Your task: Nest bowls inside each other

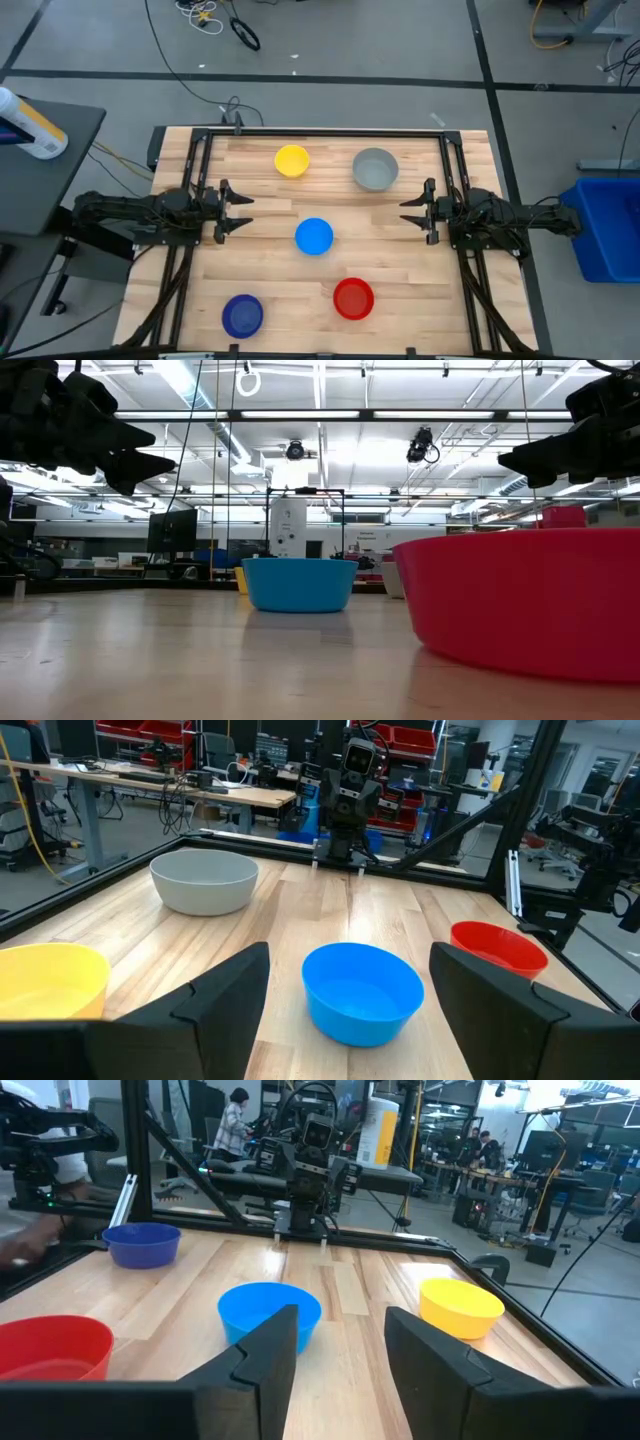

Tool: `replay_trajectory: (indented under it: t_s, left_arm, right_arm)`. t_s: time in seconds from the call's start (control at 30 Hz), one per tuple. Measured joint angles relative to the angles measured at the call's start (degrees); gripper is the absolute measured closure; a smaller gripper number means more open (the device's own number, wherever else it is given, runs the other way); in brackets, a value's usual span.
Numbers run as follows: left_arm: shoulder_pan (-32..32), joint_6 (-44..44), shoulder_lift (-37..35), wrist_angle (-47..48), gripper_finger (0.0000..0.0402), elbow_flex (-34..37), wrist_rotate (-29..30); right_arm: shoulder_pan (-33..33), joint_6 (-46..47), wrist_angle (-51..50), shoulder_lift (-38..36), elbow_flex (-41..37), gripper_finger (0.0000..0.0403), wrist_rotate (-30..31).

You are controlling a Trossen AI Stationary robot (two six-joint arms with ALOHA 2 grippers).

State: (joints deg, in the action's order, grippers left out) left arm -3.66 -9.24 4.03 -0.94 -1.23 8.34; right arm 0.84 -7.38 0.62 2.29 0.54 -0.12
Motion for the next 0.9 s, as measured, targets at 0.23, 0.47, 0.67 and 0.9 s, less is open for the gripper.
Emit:
replay_trajectory:
  t_s: [0.23,0.47,0.67,0.9]
  left_arm:
    - [0.0,0.0,0.0,0.0,0.0116,0.0,0.0]
    - [0.0,0.0,0.0,0.0,0.0117,0.0,0.0]
    - [0.0,0.0,0.0,0.0,0.0115,0.0,0.0]
    - [0.0,0.0,0.0,0.0,0.0117,0.0,0.0]
  right_arm:
    - [0.0,0.0,0.0,0.0,0.0,0.0247,0.0]
    - [0.0,0.0,0.0,0.0,0.0,0.0242,0.0]
    - [0.0,0.0,0.0,0.0,0.0,0.0241,0.0]
    - [0.0,0.0,0.0,0.0,0.0,0.0247,0.0]
